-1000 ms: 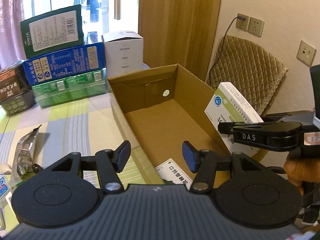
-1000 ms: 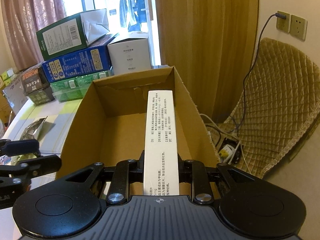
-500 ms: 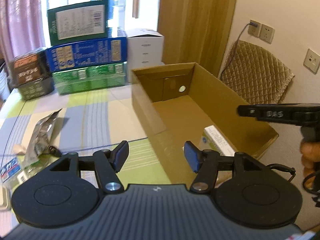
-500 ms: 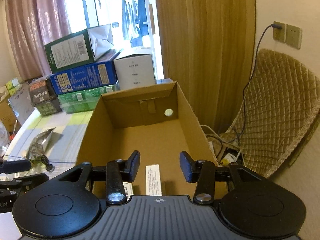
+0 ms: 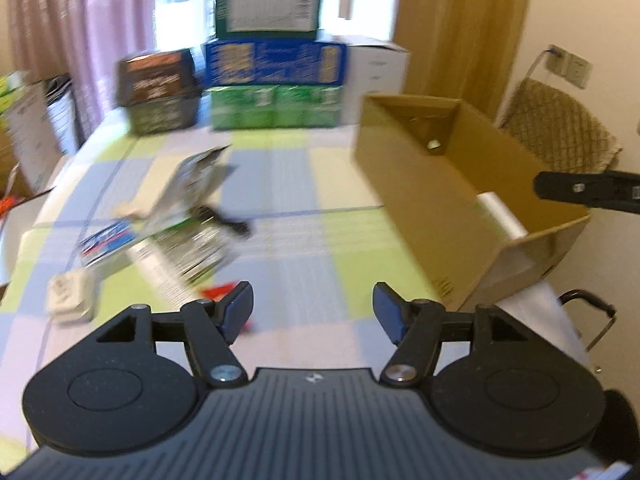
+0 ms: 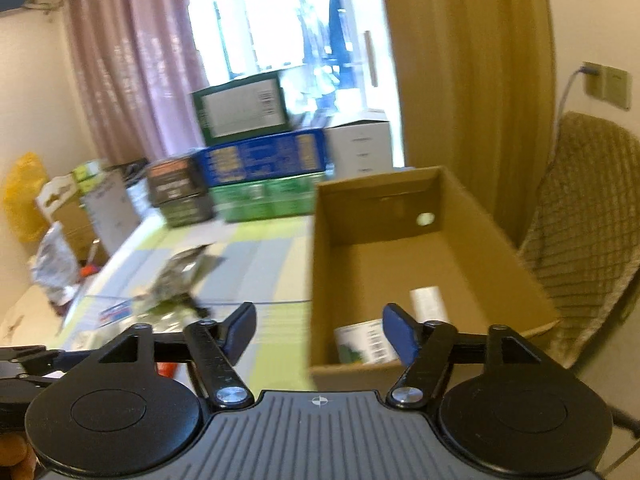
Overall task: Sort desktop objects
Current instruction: 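Move both tools back over the table objects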
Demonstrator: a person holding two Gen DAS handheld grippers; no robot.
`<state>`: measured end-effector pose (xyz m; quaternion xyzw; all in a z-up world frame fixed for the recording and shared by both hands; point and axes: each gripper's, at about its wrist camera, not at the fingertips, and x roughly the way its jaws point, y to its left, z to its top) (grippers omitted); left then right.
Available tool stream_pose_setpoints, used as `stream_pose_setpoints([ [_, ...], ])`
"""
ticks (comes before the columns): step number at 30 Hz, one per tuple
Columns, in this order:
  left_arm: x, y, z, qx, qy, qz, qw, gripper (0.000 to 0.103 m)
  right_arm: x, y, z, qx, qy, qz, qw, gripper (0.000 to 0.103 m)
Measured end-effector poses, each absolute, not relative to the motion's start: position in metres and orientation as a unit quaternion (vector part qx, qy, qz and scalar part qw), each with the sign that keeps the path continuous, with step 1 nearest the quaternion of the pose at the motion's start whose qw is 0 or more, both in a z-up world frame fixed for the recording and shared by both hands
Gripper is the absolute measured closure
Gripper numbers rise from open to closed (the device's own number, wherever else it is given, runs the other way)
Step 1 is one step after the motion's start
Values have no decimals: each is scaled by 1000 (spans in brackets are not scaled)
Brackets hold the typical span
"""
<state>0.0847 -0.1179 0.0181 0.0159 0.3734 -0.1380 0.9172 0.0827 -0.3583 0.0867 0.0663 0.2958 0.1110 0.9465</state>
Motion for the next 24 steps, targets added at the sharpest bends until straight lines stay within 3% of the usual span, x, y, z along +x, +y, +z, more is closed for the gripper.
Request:
stream_pose_setpoints([
  [2, 78, -94, 15, 5, 381, -120, 917, 40, 74, -342, 85, 67, 293, 125, 945, 20],
  [6, 68, -51, 9, -1, 385, -79, 920, 33, 63, -308, 77, 51, 302, 160, 938, 14],
  [14, 68, -6, -1, -3, 390, -38, 920, 29, 59, -261, 54, 14, 328, 197, 924, 14],
  [24, 91, -1, -21, -17, 405, -44, 913, 27, 78, -231, 10, -5, 366, 214, 906, 14],
])
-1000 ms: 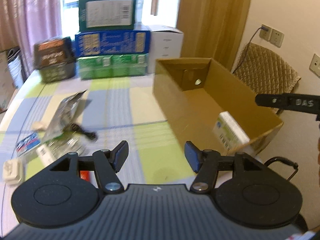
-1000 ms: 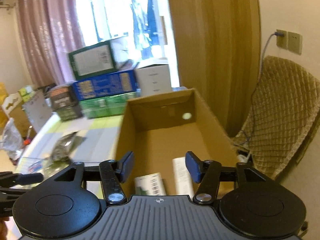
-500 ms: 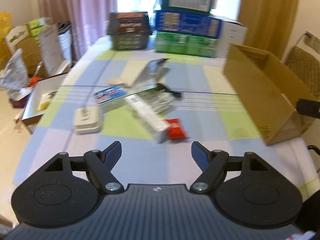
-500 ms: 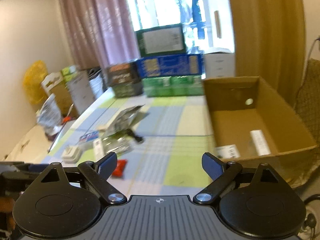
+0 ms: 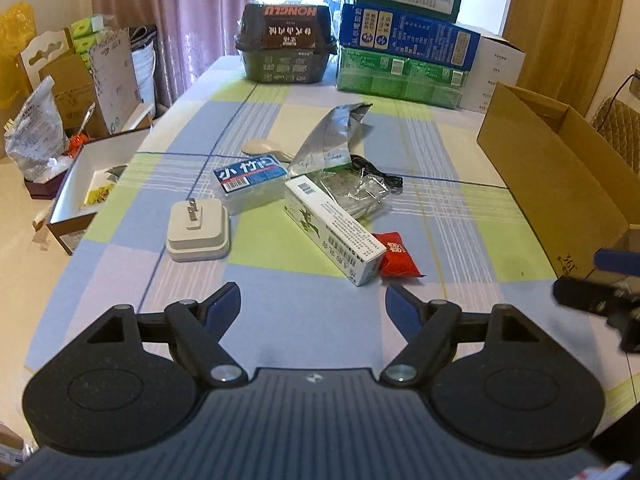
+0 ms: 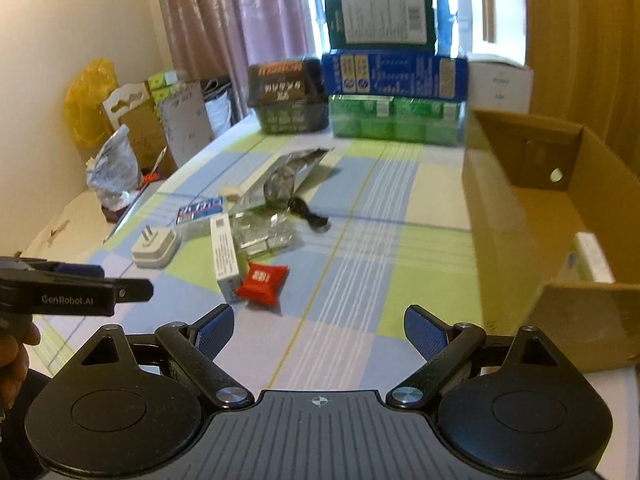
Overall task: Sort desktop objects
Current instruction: 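Move both tools back over the table objects, then grasp the long white box with the left tool while the right grasps the red sachet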
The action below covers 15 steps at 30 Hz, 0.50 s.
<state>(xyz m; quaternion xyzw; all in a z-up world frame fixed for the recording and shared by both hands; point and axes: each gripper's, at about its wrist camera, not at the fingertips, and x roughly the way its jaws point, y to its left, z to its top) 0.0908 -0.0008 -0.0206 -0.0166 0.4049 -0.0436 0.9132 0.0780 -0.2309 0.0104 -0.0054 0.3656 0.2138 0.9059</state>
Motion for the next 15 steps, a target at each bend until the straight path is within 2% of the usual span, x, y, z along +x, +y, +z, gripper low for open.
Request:
stream_pose_setpoints([
  [15, 169, -26, -65, -28, 427, -81, 900, 29, 123, -215, -46, -9, 406, 210, 889, 14],
])
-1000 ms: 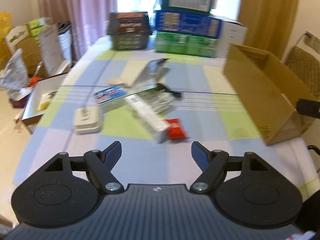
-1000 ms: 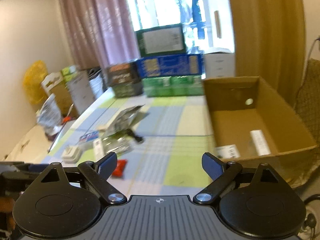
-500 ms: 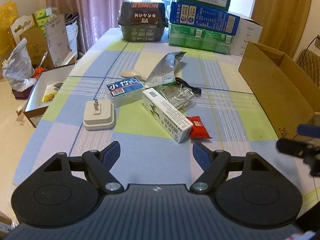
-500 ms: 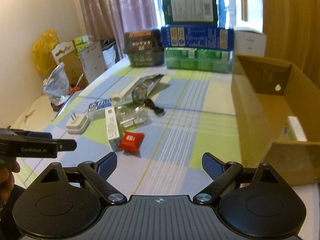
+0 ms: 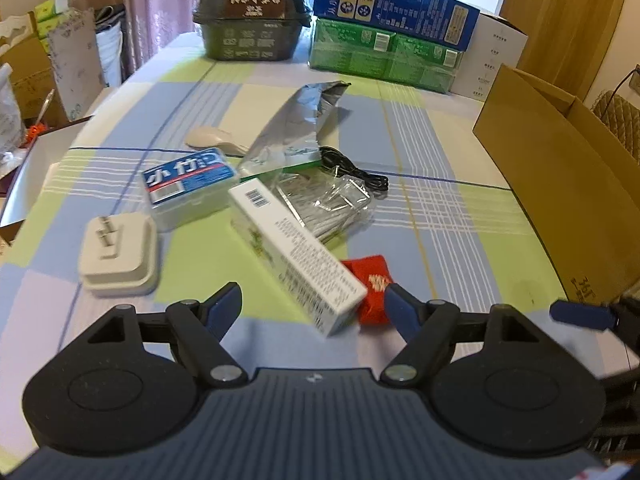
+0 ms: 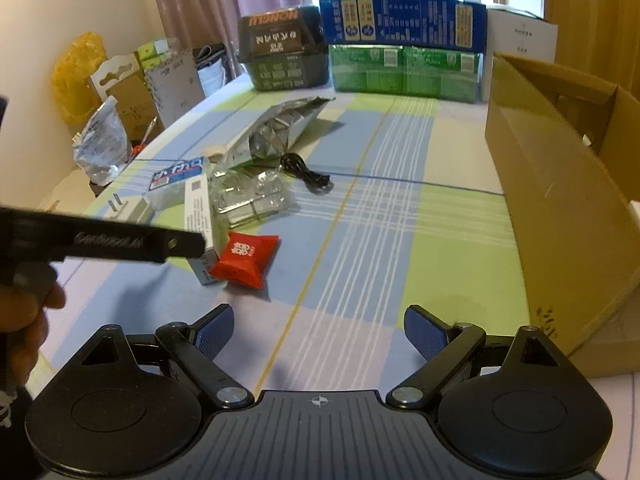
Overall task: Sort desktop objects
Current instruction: 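Grasp the long white box with the left tool while the right grasps the red sachet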
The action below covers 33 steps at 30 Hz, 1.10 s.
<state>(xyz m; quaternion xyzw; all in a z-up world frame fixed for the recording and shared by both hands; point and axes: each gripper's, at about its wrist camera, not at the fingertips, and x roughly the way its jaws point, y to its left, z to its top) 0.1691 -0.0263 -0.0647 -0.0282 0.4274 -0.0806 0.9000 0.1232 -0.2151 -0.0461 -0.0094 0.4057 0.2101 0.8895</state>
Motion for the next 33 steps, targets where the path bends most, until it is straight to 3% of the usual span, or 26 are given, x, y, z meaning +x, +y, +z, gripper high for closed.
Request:
stream_pose_setpoints([
  [7, 193, -27, -84, -21, 433, -76, 898, 37, 132, -208, -61, -14, 417, 205, 886, 14],
  [20, 178, 8, -86, 43, 438, -61, 896, 79, 144, -168, -67, -24, 395, 228, 889, 14],
  [29, 181, 20, -86, 42, 433, -71, 898, 79, 167, -135, -77, -26, 392, 234, 889, 44],
  [33, 183, 22, -86, 35, 430, -75, 899, 79, 172, -125, -81, -29, 394, 232, 889, 50],
])
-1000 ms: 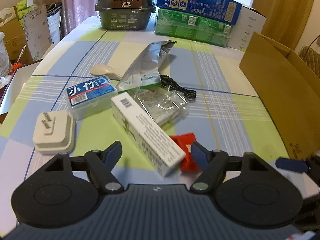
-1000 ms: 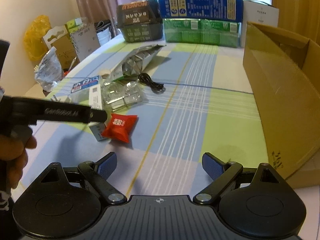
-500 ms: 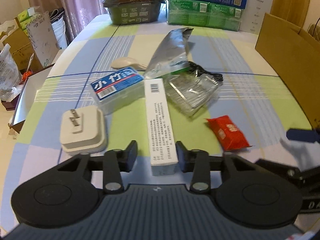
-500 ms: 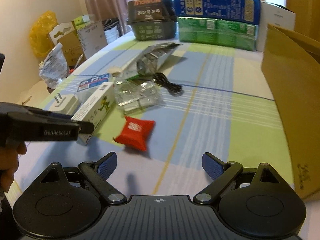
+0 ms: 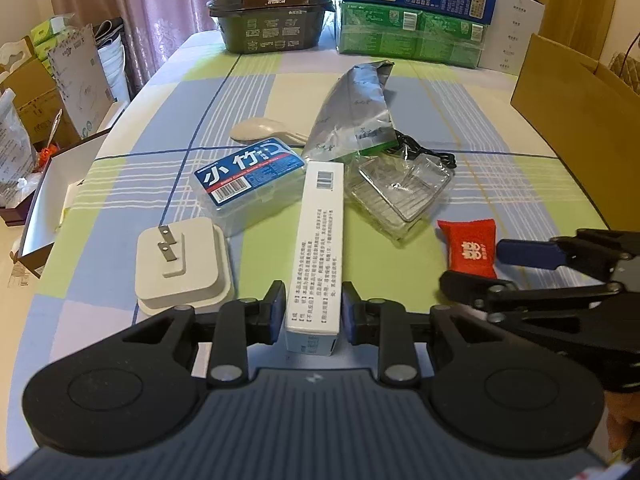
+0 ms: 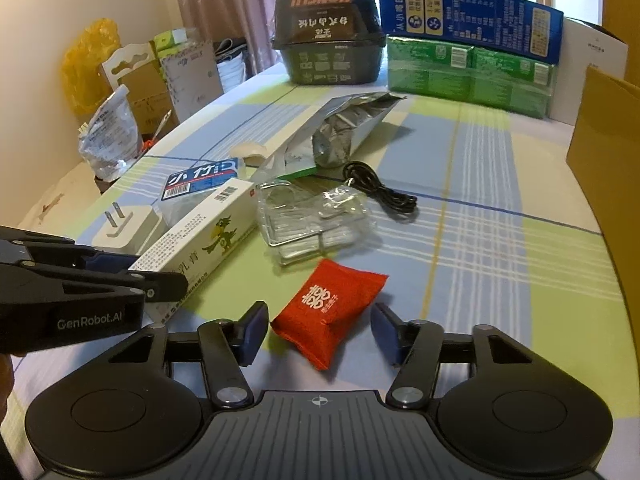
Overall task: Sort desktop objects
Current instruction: 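Grasp the long white box with the left tool while the right grasps the red sachet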
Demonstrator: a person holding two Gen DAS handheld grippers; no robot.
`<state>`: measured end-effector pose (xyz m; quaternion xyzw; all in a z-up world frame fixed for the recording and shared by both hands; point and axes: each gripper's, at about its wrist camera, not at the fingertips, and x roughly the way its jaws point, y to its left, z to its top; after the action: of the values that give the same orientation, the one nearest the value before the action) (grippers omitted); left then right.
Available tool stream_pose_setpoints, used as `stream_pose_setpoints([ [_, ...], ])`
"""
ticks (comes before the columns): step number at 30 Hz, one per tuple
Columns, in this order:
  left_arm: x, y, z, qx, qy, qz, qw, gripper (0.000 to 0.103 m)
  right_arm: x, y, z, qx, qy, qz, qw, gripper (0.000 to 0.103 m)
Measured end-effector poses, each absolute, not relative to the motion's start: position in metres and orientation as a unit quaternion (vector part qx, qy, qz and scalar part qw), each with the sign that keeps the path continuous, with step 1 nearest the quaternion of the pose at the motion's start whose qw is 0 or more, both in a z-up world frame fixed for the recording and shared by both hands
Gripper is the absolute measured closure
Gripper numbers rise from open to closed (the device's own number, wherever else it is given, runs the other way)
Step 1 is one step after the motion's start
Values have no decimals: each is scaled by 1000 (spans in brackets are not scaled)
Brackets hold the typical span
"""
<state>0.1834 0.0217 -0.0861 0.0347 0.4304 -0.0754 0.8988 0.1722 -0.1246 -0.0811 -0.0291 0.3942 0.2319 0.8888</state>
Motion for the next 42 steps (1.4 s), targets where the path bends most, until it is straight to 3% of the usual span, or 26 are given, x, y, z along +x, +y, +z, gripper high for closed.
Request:
stream_pose_setpoints([
  [6, 189, 20, -88, 34, 430, -82, 898, 78, 175, -120, -84, -34, 397, 228, 889, 68],
  [11, 189, 19, -89, 40, 429, -83, 899, 78, 173, -134, -82, -29, 398, 218, 890, 77],
  [14, 188, 18, -89, 41, 429, -84, 899, 78, 169, -147, -81, -27, 400, 213, 891, 77],
  [16, 188, 17, -89, 44, 426, -83, 900, 78, 166, -154, -79, -33, 394, 204, 895, 72],
  [18, 188, 16, -89, 44, 424, -82, 901, 73, 164, -159, -78, -39, 382, 195, 902, 49],
  [20, 189, 15, -88, 44, 421, -80, 903, 68, 165, -161, -77, -47, 374, 190, 907, 37],
  [31, 197, 16, -91, 43, 424, -89, 900, 68, 198, -151, -85, -47, 364, 207, 907, 37],
  [37, 206, 9, -92, 59, 422, -94, 900, 68, 209, -147, -90, -52, 373, 211, 902, 55],
  [42, 214, 4, -95, 76, 425, -88, 898, 81, 208, -147, -90, -56, 374, 206, 903, 73],
])
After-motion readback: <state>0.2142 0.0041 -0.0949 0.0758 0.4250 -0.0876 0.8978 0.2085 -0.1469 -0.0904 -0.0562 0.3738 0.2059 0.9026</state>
